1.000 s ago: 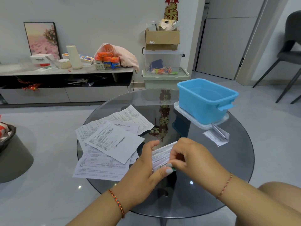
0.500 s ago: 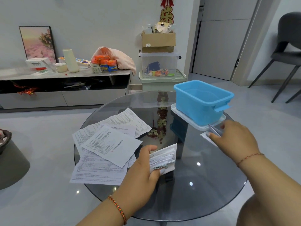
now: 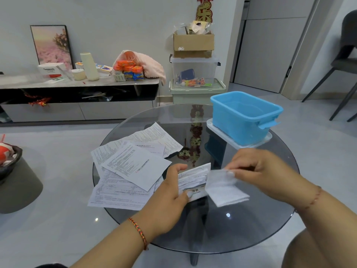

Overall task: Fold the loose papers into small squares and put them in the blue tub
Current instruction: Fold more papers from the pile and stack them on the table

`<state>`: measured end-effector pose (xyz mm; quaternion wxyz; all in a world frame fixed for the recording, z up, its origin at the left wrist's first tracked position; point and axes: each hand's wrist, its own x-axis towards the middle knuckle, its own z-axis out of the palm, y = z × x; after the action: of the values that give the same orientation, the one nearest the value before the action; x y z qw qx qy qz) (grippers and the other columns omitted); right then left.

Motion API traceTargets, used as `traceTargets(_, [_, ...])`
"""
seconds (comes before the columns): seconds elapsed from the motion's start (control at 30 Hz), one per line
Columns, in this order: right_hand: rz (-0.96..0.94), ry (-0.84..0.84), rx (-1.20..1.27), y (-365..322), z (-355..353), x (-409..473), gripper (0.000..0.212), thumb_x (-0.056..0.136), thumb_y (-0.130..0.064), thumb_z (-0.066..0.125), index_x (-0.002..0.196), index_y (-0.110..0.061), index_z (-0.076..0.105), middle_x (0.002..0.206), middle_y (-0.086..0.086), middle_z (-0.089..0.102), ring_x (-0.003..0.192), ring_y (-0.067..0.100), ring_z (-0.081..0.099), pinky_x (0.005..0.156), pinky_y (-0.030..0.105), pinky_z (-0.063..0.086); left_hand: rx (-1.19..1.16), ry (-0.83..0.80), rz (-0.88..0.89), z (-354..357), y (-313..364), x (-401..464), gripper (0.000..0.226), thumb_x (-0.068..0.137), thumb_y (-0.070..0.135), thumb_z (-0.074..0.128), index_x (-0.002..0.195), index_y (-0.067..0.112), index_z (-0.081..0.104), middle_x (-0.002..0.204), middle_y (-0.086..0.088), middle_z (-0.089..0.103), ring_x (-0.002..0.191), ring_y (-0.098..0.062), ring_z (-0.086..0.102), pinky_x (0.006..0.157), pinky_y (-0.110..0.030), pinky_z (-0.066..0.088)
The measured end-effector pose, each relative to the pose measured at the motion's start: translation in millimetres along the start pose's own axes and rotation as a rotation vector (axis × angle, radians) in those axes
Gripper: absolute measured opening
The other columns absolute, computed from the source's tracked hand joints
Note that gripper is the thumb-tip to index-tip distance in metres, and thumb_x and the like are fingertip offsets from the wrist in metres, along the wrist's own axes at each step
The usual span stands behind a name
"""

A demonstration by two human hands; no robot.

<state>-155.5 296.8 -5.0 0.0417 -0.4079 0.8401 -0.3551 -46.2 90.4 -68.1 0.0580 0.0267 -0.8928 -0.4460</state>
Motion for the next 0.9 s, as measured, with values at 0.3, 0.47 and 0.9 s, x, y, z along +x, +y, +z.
traceTargets(0.3, [-0.082,0.063,-0.2,0,52,9,0.002,0.079,-0.022,0.074,0.079,-0.024,0.075,0.074,-0.02,0.053,0.072,0.002,0.055,0.068,0.015,0.046,-0.115,-0.088,-0.024,-4,-3,5,0.056,0.091,0.01,0.052,0.126,0.042,0.023,0.118,0.025,0.044,0.099,0.015,0.045,0.077,-0.005,0.042])
traceTargets(0.47, [-0.048,0.083,-0.215,0,58,11,0.01,0.078,-0.02,0.073,0.07,-0.022,0.067,0.07,-0.018,0.053,0.069,0.005,0.053,0.062,0.014,0.041,-0.108,-0.121,-0.019,-7,1,1,0.056,0.091,0.011,0.049,0.125,0.046,0.021,0.115,0.028,0.04,0.102,0.005,0.047,0.084,-0.019,0.051])
traceTargets(0.9, [0.056,-0.42,-0.193,13,24,4,0.124,0.054,-0.05,0.086,0.14,-0.055,-0.003,0.132,-0.026,0.017,0.119,-0.005,0.032,0.099,0.016,0.038,-0.037,-0.057,0.019,-4,-1,2,0.04,0.099,0.03,0.043,0.128,0.044,0.018,0.124,0.022,0.04,0.109,0.007,0.044,0.091,-0.014,0.046])
